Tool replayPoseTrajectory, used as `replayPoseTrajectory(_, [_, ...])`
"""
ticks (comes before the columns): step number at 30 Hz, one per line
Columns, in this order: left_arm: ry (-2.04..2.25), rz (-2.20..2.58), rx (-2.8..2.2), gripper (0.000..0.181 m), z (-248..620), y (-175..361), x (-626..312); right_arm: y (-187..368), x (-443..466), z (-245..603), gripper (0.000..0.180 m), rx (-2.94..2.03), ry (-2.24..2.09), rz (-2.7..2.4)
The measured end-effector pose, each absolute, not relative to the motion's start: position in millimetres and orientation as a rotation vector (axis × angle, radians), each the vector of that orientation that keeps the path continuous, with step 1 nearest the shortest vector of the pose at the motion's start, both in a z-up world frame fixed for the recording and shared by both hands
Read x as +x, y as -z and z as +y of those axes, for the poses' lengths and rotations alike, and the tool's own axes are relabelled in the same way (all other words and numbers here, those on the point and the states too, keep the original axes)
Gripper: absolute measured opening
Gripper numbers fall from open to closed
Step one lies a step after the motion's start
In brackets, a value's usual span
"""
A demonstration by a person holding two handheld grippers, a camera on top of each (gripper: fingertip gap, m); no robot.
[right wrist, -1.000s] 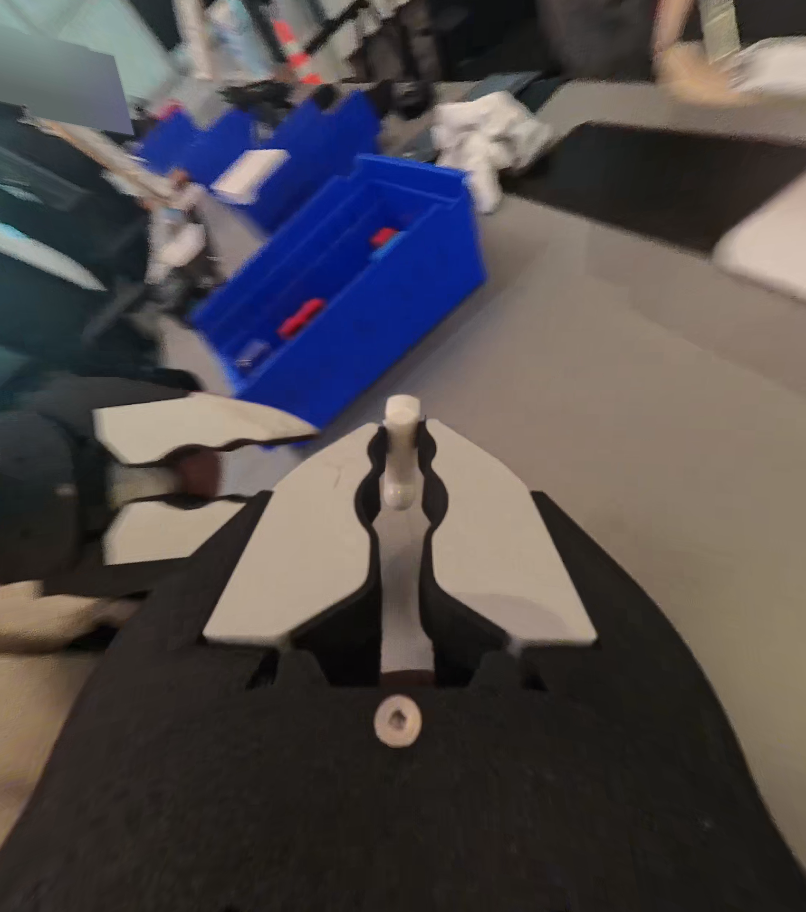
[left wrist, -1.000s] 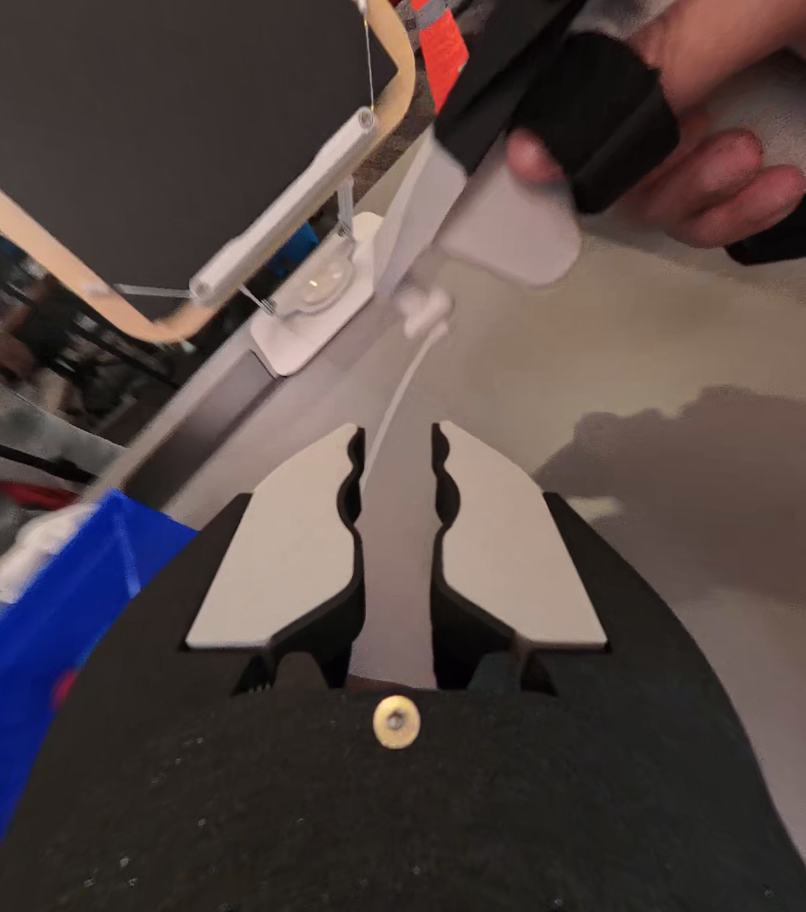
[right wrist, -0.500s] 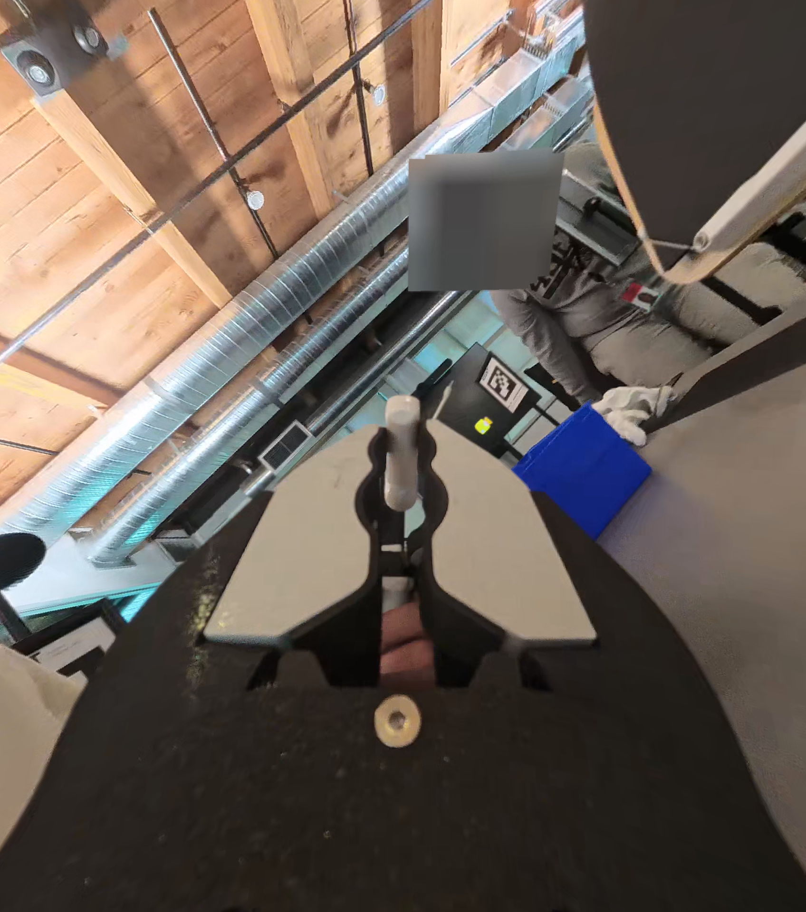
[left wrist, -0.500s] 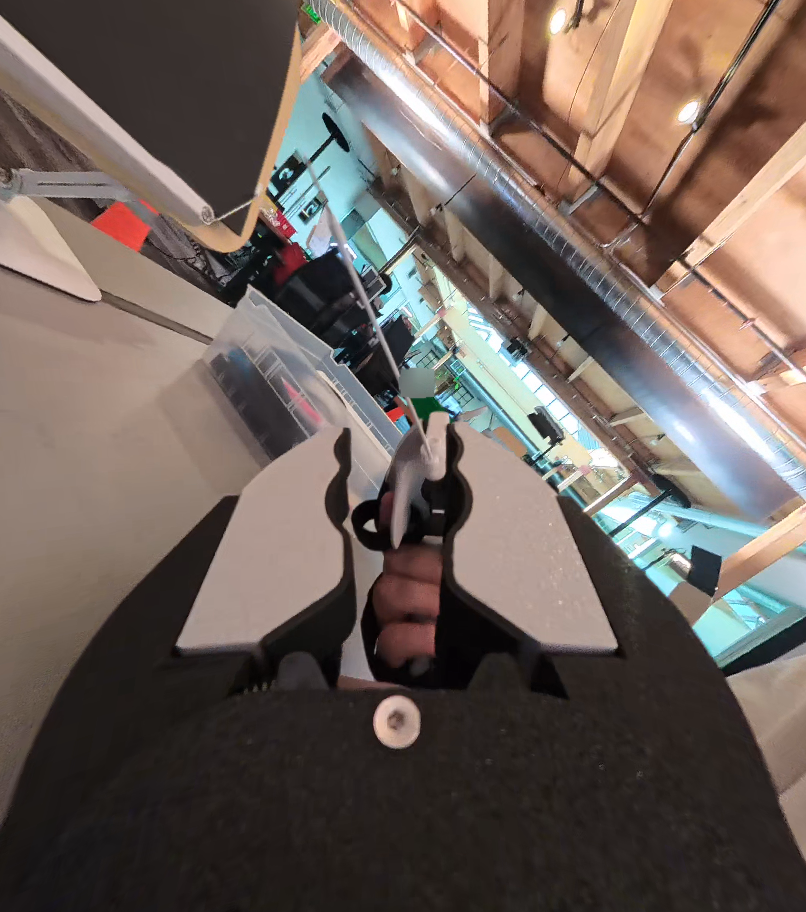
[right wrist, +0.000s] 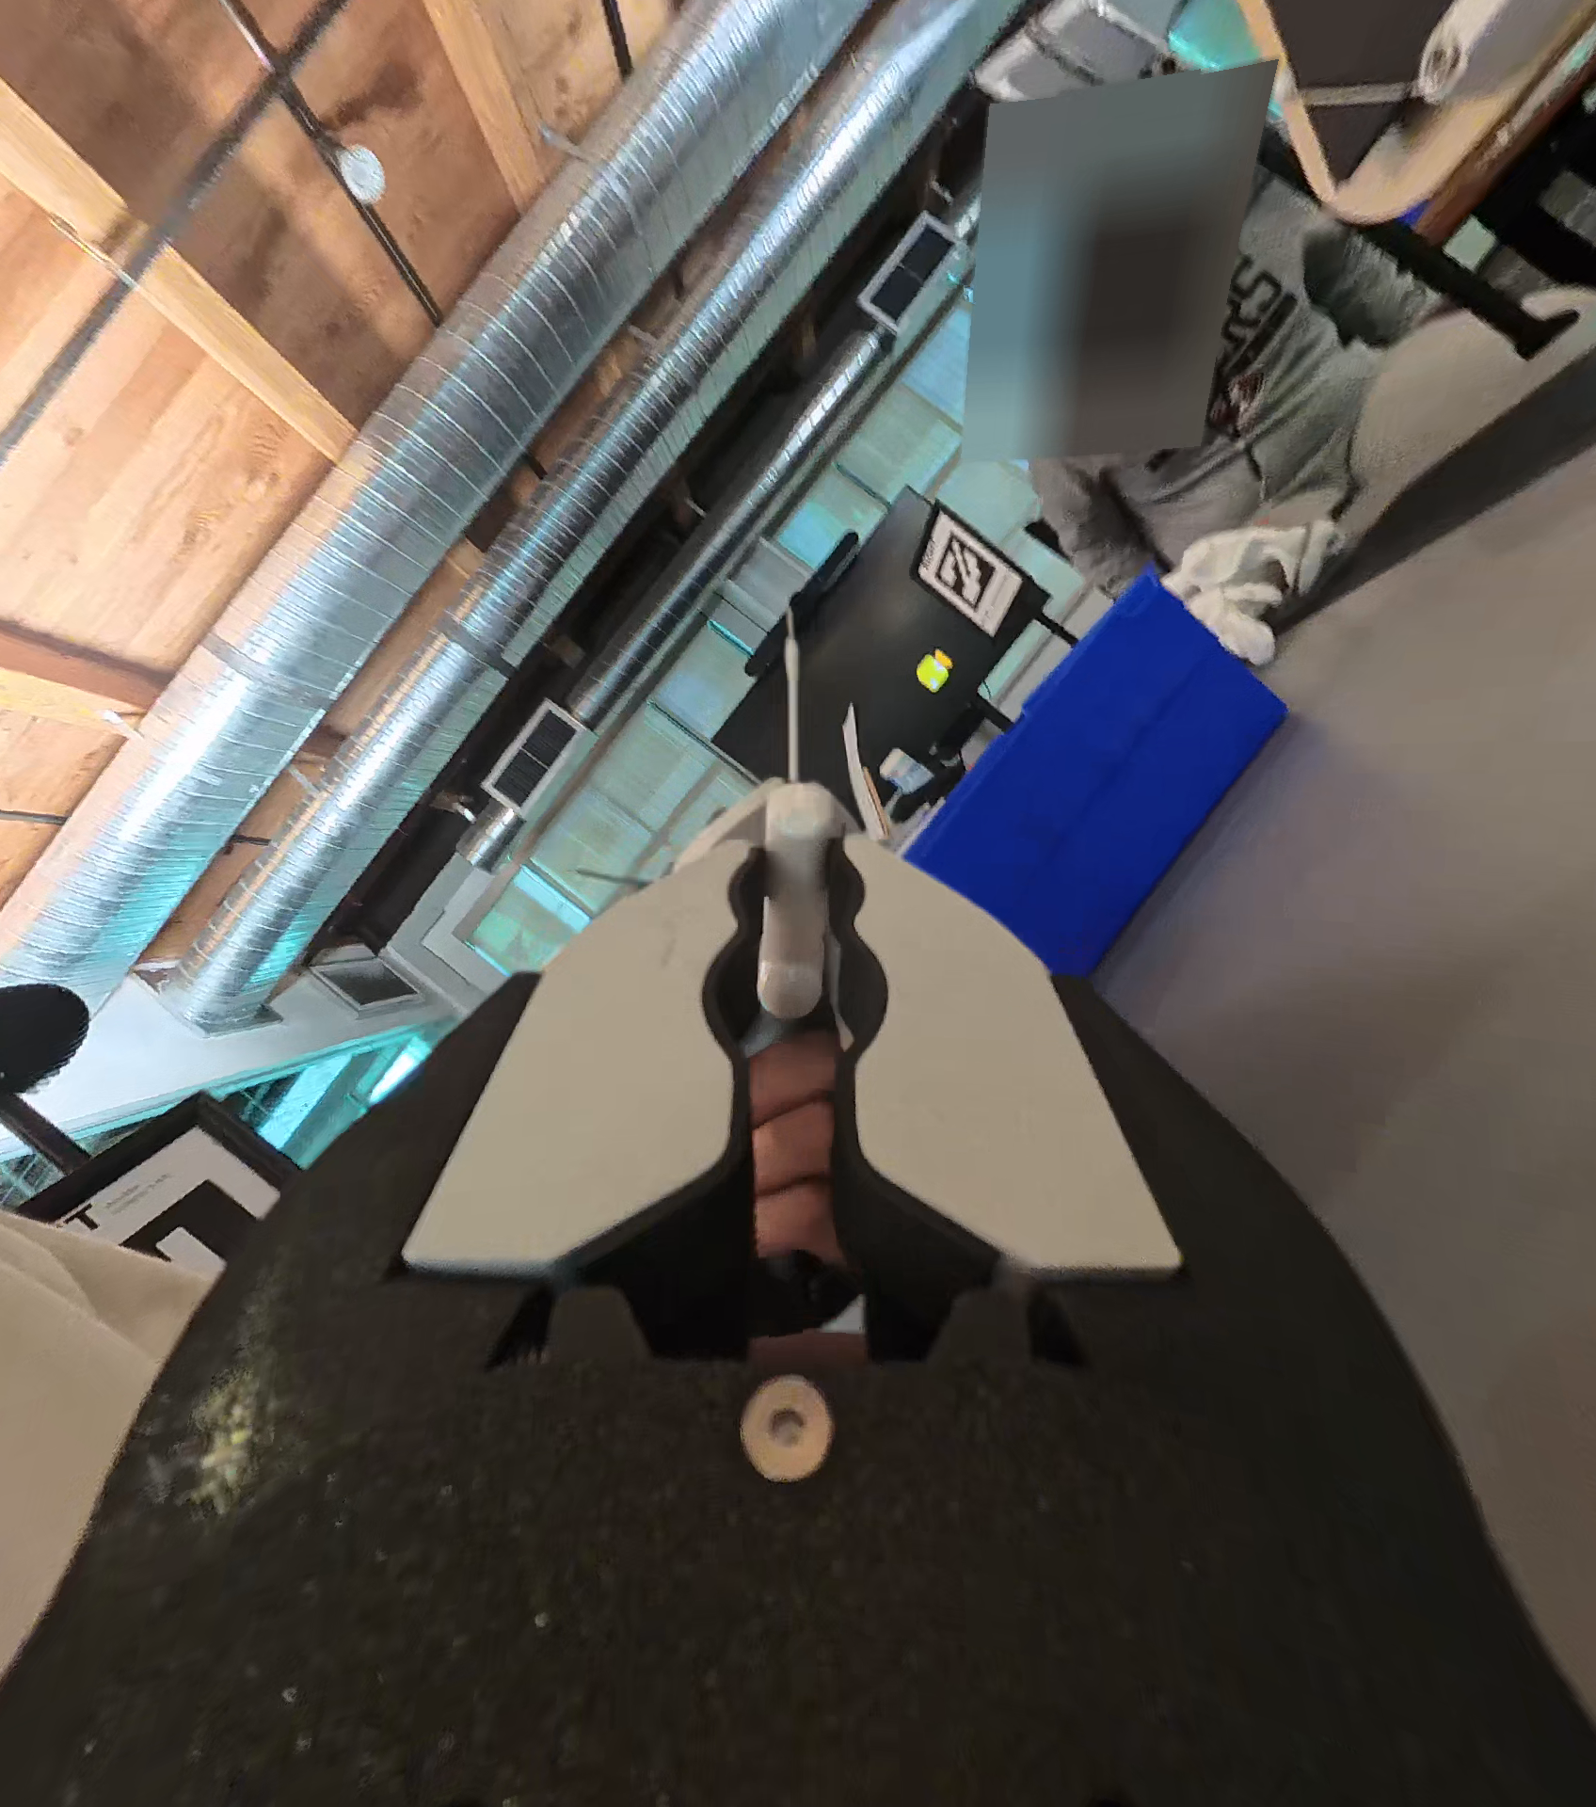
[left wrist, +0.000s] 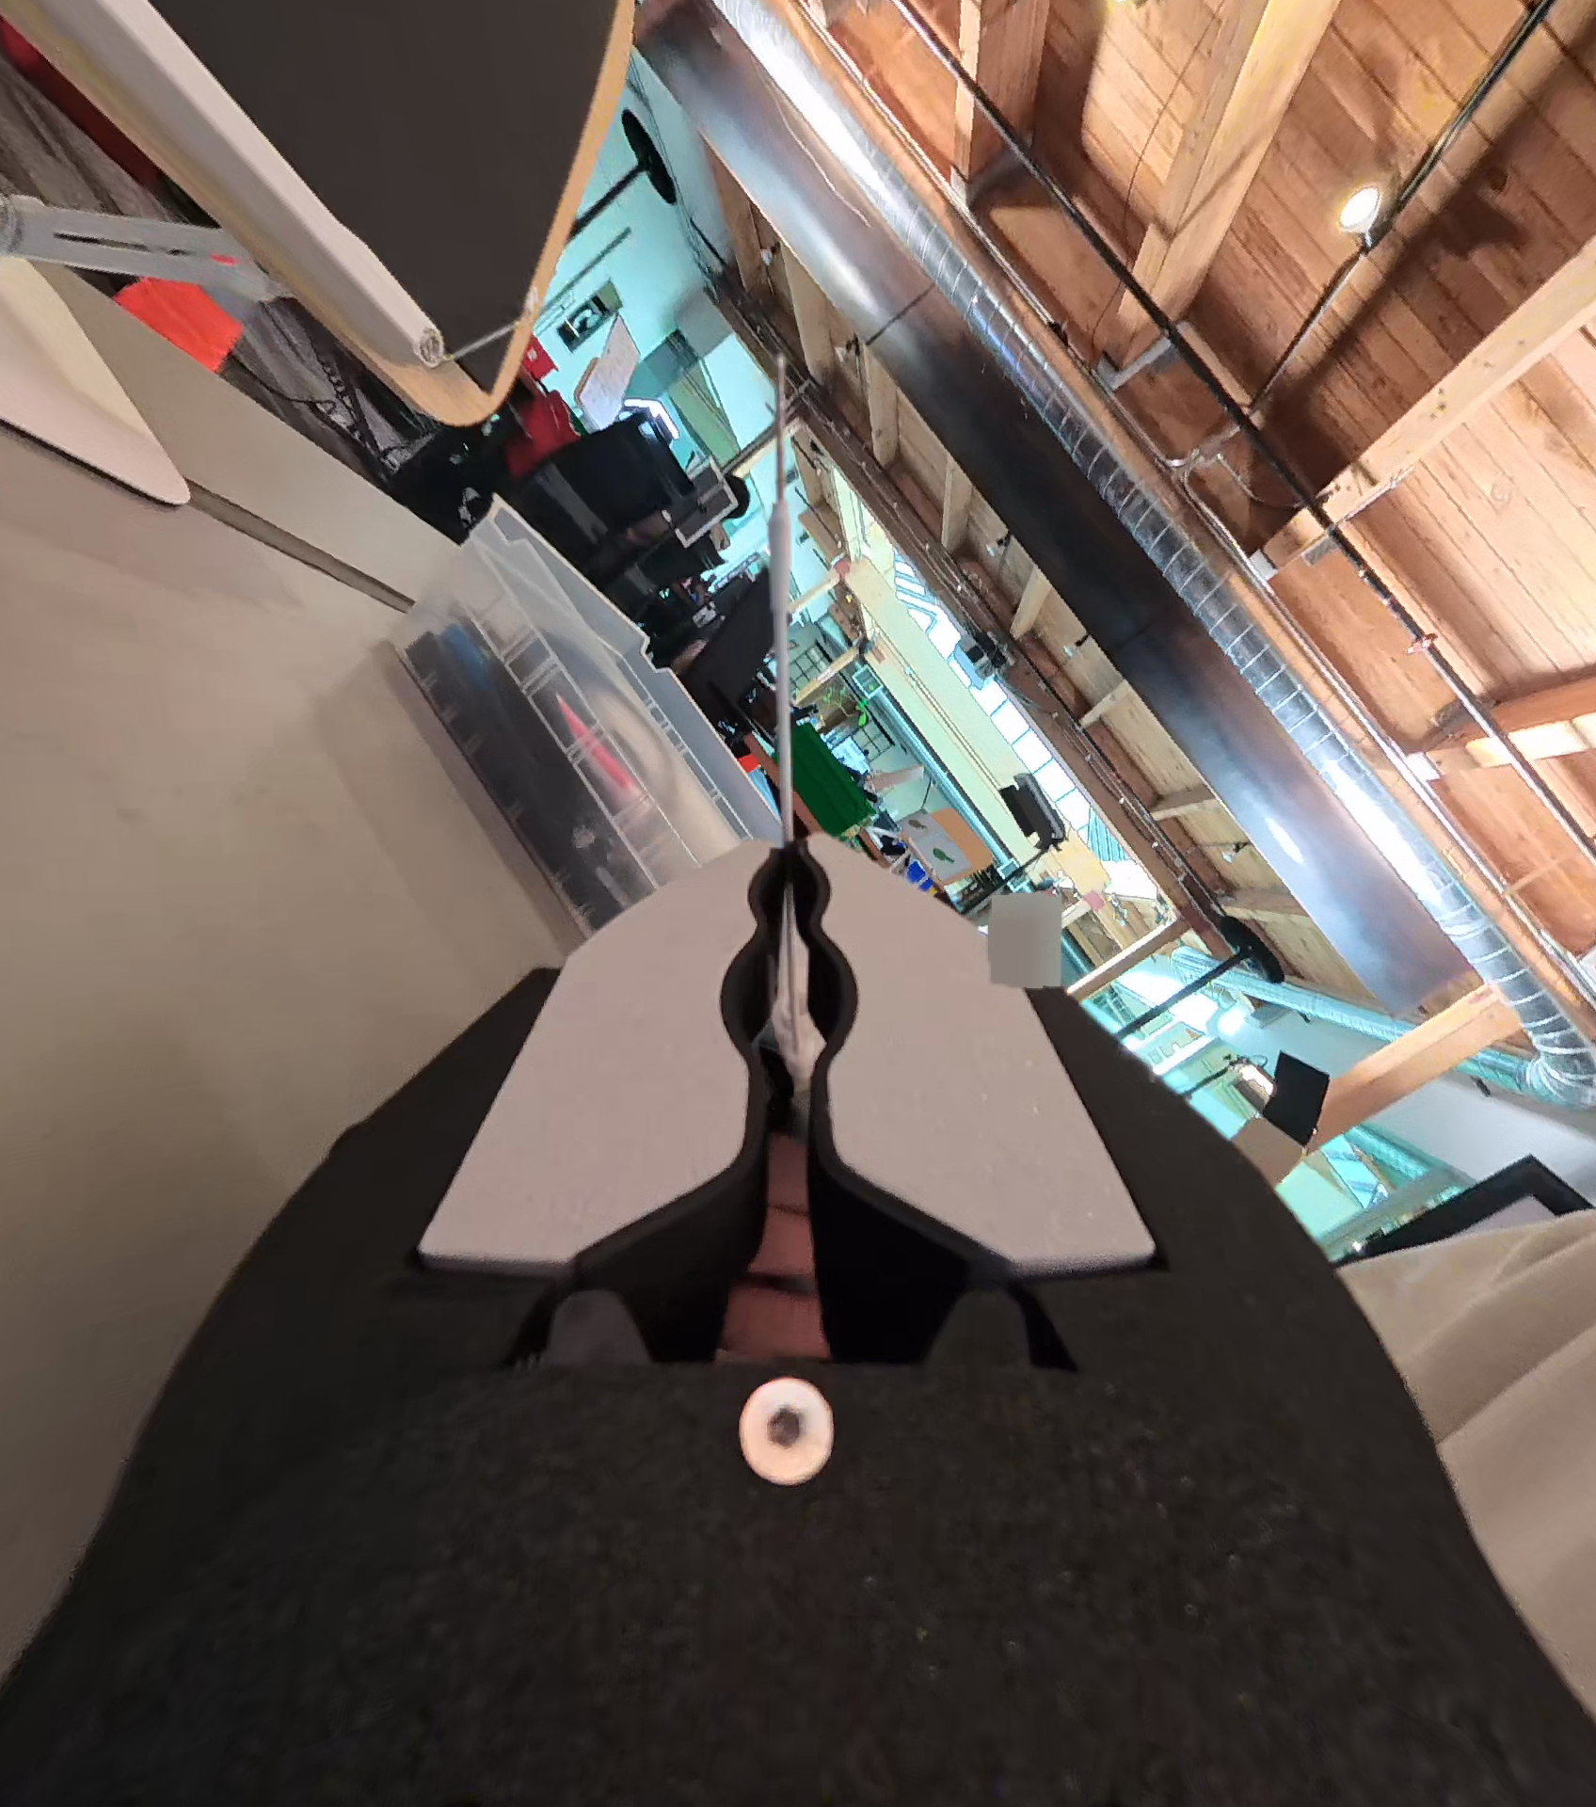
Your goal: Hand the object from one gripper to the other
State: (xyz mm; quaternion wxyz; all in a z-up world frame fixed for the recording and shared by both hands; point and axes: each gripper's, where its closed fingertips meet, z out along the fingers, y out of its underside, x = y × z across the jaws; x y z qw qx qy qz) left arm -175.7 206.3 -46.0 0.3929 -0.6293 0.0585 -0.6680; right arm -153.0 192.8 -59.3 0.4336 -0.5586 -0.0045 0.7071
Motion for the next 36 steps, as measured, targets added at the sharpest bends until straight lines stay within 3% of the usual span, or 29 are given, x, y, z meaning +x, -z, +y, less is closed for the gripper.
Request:
replayPoseTrajectory(2, [1.678, 0.187, -1.610, 0.000, 206, 48, -181, 65, -158, 193, 0.015, -1.460, -1.747, -0.059])
replayPoseTrajectory(5, [1.606, 0.285, -1.639, 0.000, 202, 51, -185, 69, -154, 197, 0.035, -1.555, -1.590, -0.177])
replayPoseTrajectory(10, [1.342, 0.548, -1.716, 0.001, 189, 61, -181, 70, -131, 206, 0.043, -1.677, -1.016, -0.547])
replayPoseTrajectory(15, [0.962, 0.698, -1.737, 0.001, 188, 68, -182, 58, -130, 193, 0.042, -1.654, -0.627, -0.881])
replayPoseTrajectory(22, [0.645, 0.867, -1.715, 0.001, 173, 80, -168, 32, -172, 176, 0.039, -1.665, -0.831, -0.784])
replayPoseTrajectory(27, [0.596, 0.910, -1.700, 0.001, 164, 79, -162, 30, -169, 176, 0.004, -1.646, -0.802, -0.758])
replayPoseTrajectory(32, [0.608, 0.899, -1.684, 0.001, 165, 80, -157, 33, -161, 176, 0.003, -1.698, -0.760, -0.788])
replayPoseTrajectory(33, [0.620, 0.881, -1.701, 0.004, 165, 82, -158, 32, -158, 177, 0.003, -1.705, -0.763, -0.788])
replayPoseTrajectory(35, [0.666, 0.864, -1.730, 0.032, 163, 84, -158, 26, -141, 185, 0.003, -1.703, -0.717, -0.761])
replayPoseTrajectory(36, [0.703, 0.866, -1.740, 0.038, 160, 85, -156, 21, -129, 190, 0.003, -1.694, -0.681, -0.745])
